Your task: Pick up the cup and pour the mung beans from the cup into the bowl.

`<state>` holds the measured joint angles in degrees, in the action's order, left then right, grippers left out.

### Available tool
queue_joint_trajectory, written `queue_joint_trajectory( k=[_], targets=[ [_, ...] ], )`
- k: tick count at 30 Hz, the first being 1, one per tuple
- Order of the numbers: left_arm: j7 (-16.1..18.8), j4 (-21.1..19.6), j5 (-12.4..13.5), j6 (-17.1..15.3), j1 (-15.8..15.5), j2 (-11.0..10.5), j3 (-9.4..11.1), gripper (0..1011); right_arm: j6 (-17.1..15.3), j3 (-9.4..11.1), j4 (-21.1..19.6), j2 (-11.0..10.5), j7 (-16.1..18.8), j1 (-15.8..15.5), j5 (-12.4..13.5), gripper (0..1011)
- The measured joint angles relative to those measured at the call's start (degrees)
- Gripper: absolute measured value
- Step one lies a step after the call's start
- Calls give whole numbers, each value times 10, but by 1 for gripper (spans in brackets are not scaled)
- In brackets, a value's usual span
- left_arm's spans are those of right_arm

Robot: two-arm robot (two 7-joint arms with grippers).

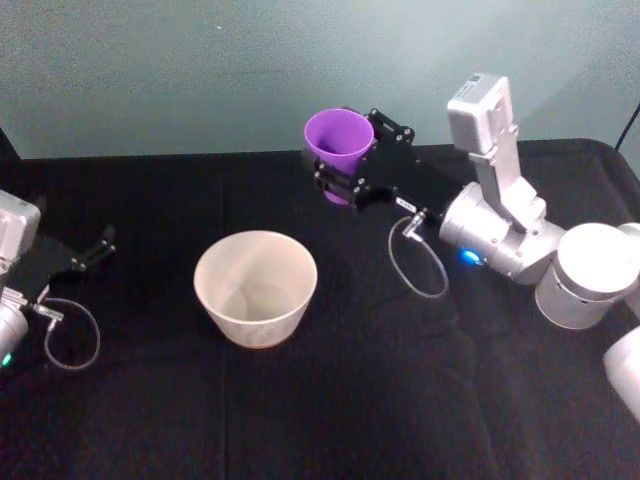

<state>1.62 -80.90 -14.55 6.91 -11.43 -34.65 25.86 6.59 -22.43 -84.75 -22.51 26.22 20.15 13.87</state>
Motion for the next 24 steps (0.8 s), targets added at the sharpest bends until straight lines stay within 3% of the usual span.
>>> queue_joint_trajectory(
  k=[5, 7, 8, 9, 10, 14, 15, 21, 23, 24],
  targets=[
    [0, 0, 0, 0, 0, 0, 0, 1000, 5, -10, 14, 5, -9, 12, -30, 751],
    [0, 0, 0, 0, 0, 0, 0, 1000, 18, -20, 19, 2, -19, 15, -64, 751],
    [0, 0, 0, 0, 0, 0, 0, 1000, 28, -29, 21, -3, -26, 17, -95, 751],
    [0, 0, 0, 0, 0, 0, 0, 1000, 28, -29, 21, -3, -26, 17, -95, 751],
    [0, 0, 0, 0, 0, 0, 0, 1000, 37, -37, 21, -8, -33, 19, -124, 752],
    [0, 0, 0, 0, 0, 0, 0, 1000, 55, -56, 16, -21, -48, 22, -192, 751],
    [0, 0, 0, 0, 0, 0, 0, 1000, 61, -64, 14, -26, -54, 24, -220, 751],
    [0, 0, 0, 0, 0, 0, 0, 1000, 77, -83, 4, -42, -79, 28, -309, 751],
    [0, 0, 0, 0, 0, 0, 0, 1000, 81, -93, -3, -50, -98, 30, -365, 752],
    [0, 0, 0, 0, 0, 0, 0, 1000, 81, -93, -3, -50, -98, 30, -365, 752]
  ],
)
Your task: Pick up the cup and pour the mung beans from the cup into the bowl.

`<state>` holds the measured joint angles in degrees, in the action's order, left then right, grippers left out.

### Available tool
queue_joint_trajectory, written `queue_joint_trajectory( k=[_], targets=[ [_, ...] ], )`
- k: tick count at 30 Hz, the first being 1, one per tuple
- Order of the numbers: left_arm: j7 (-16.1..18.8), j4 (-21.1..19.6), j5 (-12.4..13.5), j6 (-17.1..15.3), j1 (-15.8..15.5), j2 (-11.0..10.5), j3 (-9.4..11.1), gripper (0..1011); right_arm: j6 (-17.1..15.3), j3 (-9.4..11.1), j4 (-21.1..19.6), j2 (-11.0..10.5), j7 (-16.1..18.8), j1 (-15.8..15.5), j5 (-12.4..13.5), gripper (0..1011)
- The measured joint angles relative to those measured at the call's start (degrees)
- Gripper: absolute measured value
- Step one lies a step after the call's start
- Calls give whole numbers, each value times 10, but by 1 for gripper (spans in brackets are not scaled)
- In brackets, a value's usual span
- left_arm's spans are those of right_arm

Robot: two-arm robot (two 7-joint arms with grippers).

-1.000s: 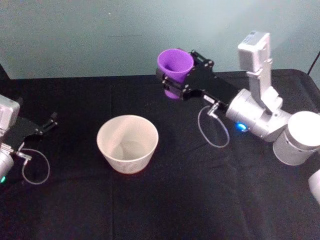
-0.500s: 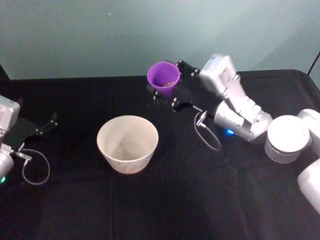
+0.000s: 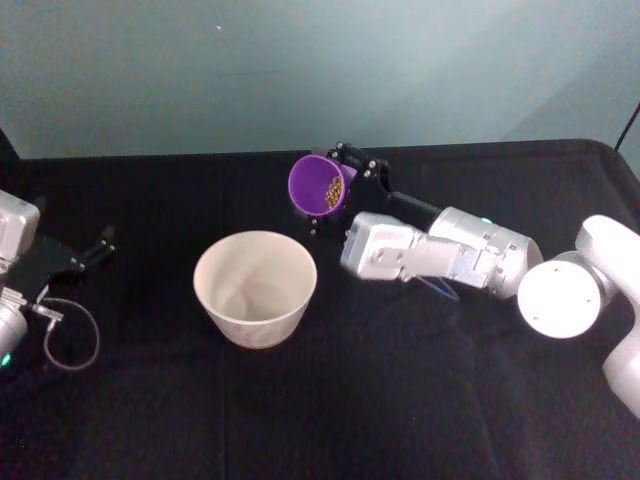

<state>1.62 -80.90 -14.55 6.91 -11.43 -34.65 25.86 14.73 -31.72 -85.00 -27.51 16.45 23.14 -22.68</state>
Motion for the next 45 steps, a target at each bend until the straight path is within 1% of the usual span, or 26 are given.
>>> queue_joint_trajectory(
  k=[1, 2, 3, 4, 6, 7, 9, 10, 14, 16, 17, 19, 20, 21, 22, 23, 27, 29, 32, 33, 34, 36, 37, 45],
  targets=[
    [0, 0, 0, 0, 0, 0, 0, 1000, 0, -2, -2, -2, -4, 0, -13, 752],
    [0, 0, 0, 0, 0, 0, 0, 1000, 1, -6, -4, -4, -10, 0, -33, 751],
    [0, 0, 0, 0, 0, 0, 0, 1000, 1, -8, -5, -5, -12, 1, -42, 752],
    [0, 0, 0, 0, 0, 0, 0, 1000, 1, -12, -8, -7, -15, 1, -59, 752],
    [0, 0, 0, 0, 0, 0, 0, 1000, 2, -15, -9, -8, -17, 1, -74, 751],
    [0, 0, 0, 0, 0, 0, 0, 1000, 2, -19, -11, -10, -18, 2, -86, 751],
    [0, 0, 0, 0, 0, 0, 0, 1000, 2, -22, -12, -12, -19, 3, -97, 752],
    [0, 0, 0, 0, 0, 0, 0, 1000, 2, -25, -13, -13, -19, 3, -109, 752],
    [0, 0, 0, 0, 0, 0, 0, 1000, 0, -32, -17, -17, -22, 5, -129, 751],
    [0, 0, 0, 0, 0, 0, 0, 1000, -1, -38, -19, -20, -24, 7, -146, 751],
    [0, 0, 0, 0, 0, 0, 0, 1000, -2, -43, -20, -22, -26, 9, -159, 751],
    [0, 0, 0, 0, 0, 0, 0, 1000, -4, -47, -21, -24, -28, 10, -170, 752],
    [0, 0, 0, 0, 0, 0, 0, 1000, -6, -52, -21, -26, -29, 12, -181, 751],
    [0, 0, 0, 0, 0, 0, 0, 1000, -7, -54, -21, -26, -30, 12, -185, 751],
    [0, 0, 0, 0, 0, 0, 0, 1000, -9, -59, -21, -28, -31, 14, -194, 751],
    [0, 0, 0, 0, 0, 0, 0, 1000, -9, -59, -21, -28, -31, 14, -194, 751],
    [0, 0, 0, 0, 0, 0, 0, 1000, -15, -70, -21, -31, -33, 19, -217, 751],
    [0, 0, 0, 0, 0, 0, 0, 1000, -17, -73, -21, -32, -34, 19, -224, 752],
    [0, 0, 0, 0, 0, 0, 0, 1000, -23, -82, -21, -35, -41, 23, -246, 751],
    [0, 0, 0, 0, 0, 0, 0, 1000, -23, -82, -21, -35, -41, 23, -246, 752],
    [0, 0, 0, 0, 0, 0, 0, 1000, -27, -86, -21, -37, -44, 24, -256, 751],
    [0, 0, 0, 0, 0, 0, 0, 1000, -30, -89, -21, -38, -47, 26, -265, 751],
    [0, 0, 0, 0, 0, 0, 0, 1000, -33, -92, -22, -39, -51, 27, -275, 751],
    [0, 0, 0, 0, 0, 0, 0, 1000, -45, -107, -24, -44, -67, 33, -311, 752]
  ],
)
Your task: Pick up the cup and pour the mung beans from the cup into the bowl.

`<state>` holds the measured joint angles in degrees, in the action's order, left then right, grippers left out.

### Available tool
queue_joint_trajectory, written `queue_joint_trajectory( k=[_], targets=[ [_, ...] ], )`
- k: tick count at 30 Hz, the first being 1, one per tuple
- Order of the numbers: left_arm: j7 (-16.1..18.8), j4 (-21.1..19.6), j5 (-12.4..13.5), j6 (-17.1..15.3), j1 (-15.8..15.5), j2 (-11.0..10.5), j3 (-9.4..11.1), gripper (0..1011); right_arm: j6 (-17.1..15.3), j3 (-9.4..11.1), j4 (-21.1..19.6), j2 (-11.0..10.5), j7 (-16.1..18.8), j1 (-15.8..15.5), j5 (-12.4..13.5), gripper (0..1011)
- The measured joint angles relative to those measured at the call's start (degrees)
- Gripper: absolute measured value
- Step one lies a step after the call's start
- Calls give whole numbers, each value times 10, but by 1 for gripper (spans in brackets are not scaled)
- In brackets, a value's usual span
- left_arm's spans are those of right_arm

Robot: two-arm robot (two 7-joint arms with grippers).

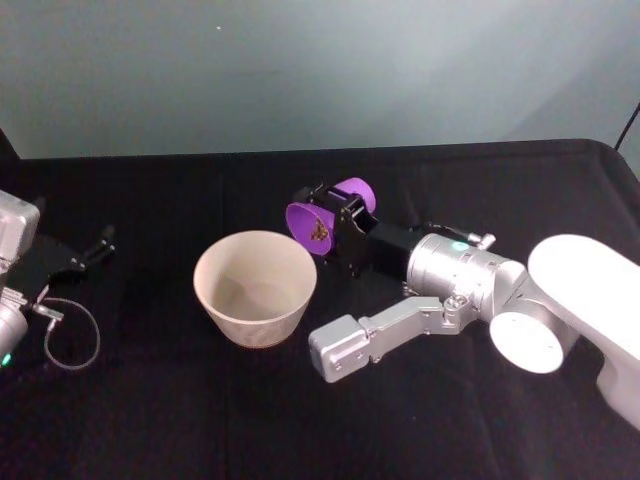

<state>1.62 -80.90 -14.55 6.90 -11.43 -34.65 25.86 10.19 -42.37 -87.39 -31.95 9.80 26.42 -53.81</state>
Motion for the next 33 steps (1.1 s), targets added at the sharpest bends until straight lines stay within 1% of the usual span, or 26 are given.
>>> queue_joint_trajectory(
  k=[8, 13, 33],
  targets=[
    [0, 0, 0, 0, 0, 0, 0, 1000, -11, -10, -1, -1, -8, 4, -23, 751],
    [0, 0, 0, 0, 0, 0, 0, 1000, -16, -19, 4, 1, -13, 8, -39, 751],
    [0, 0, 0, 0, 0, 0, 0, 1000, -32, -43, 11, 4, -29, 19, -81, 751]
  ],
)
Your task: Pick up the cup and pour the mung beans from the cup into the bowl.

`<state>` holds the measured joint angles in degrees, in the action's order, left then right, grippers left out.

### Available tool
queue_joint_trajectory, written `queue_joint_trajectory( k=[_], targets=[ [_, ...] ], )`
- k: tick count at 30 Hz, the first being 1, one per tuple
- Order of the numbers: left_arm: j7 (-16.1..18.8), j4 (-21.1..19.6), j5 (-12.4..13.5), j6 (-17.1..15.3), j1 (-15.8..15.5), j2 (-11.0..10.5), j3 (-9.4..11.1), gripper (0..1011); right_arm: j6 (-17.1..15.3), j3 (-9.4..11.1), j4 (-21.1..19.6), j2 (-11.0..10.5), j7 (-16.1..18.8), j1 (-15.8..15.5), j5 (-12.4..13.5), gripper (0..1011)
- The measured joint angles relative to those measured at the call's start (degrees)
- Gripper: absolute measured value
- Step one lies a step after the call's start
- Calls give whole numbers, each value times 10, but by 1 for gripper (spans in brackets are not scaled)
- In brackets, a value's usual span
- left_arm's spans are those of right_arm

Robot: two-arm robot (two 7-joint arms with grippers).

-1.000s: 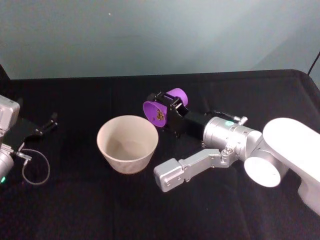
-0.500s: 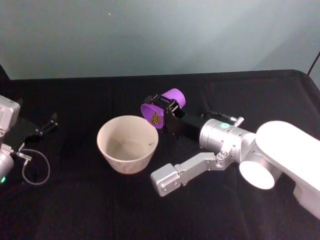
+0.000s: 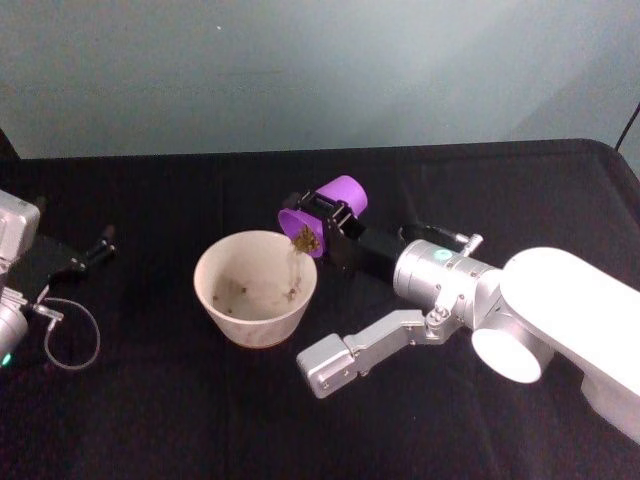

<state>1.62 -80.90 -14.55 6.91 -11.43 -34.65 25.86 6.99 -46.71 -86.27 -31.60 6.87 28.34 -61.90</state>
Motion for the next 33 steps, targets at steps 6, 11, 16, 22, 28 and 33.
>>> queue_joint_trajectory(
  k=[6, 11, 16, 22, 28, 33],
  targets=[
    [0, 0, 0, 0, 0, 0, 0, 1000, -5, 3, 2, 4, -2, 0, 5, 751],
    [0, 0, 0, 0, 0, 0, 0, 1000, -6, 7, 7, 11, -2, 1, 13, 752],
    [0, 0, 0, 0, 0, 0, 0, 1000, -6, 10, 16, 16, 0, 8, 17, 752],
    [0, 0, 0, 0, 0, 0, 0, 1000, -4, 7, 26, 20, 2, 17, 15, 752],
    [0, 0, 0, 0, 0, 0, 0, 1000, -2, 1, 32, 21, 4, 24, 9, 752],
    [0, 0, 0, 0, 0, 0, 0, 1000, -2, -9, 32, 19, -1, 26, -4, 751]
  ],
)
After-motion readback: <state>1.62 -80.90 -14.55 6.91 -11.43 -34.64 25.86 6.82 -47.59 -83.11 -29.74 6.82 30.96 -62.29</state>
